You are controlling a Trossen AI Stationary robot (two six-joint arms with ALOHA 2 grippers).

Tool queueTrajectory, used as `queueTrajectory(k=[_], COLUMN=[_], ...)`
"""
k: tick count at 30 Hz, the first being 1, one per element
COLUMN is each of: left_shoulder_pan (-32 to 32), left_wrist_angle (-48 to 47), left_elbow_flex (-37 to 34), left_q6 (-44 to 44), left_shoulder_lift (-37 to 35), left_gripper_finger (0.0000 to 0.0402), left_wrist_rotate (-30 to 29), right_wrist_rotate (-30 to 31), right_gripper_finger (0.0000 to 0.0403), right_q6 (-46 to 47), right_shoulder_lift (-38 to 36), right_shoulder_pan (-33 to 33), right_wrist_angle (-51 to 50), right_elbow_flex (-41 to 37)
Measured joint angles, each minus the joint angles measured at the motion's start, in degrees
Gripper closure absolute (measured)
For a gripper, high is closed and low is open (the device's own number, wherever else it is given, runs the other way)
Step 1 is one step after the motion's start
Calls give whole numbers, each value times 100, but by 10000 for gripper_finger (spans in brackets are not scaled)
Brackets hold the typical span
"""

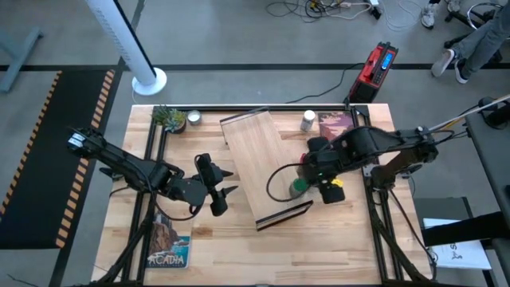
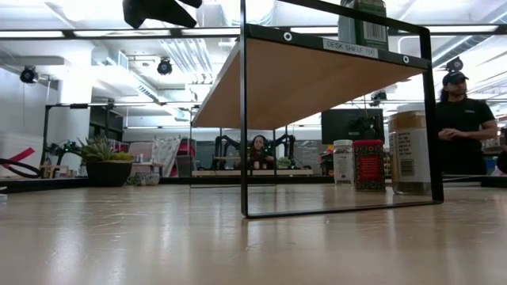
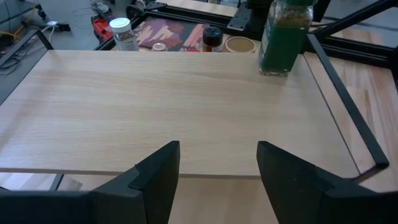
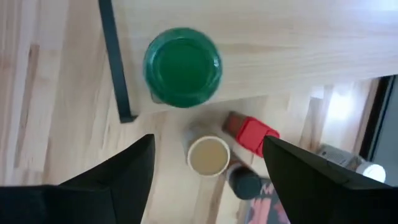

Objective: Shelf spices
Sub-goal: Put the brown seasoning bottle on the shelf

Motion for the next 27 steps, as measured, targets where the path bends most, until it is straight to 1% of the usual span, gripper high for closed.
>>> queueTrajectory(k=[4, 6, 9, 14, 19, 23, 27], left_shoulder_pan=[-136, -240, -370, -393, -393, -393, -393], left_wrist_angle=[16, 93, 278, 459, 468, 469, 473], left_elbow_flex=[0, 0, 0, 0, 0, 0, 0], left_q6=[52, 148, 337, 455, 457, 459, 459], left_shoulder_lift=[0, 0, 0, 0, 0, 0, 0], left_gripper_finger=[198, 198, 198, 198, 198, 198, 198], left_wrist_rotate=[-33, -164, -367, -421, -422, -422, -420], right_wrist_rotate=[166, 275, 279, 268, 257, 70, -46], right_gripper_finger=[135, 139, 138, 128, 125, 133, 142], right_q6=[234, 382, 494, 478, 413, 330, 324], right_shoulder_lift=[-377, -583, -929, -1403, -1701, -1867, -2052], right_shoulder_pan=[0, 0, 0, -6, -183, -371, -581], right_wrist_angle=[-27, -3, 338, 1064, 1661, 1983, 2273], right_elbow_flex=[-385, -693, -1266, -2334, -3263, -3829, -4198])
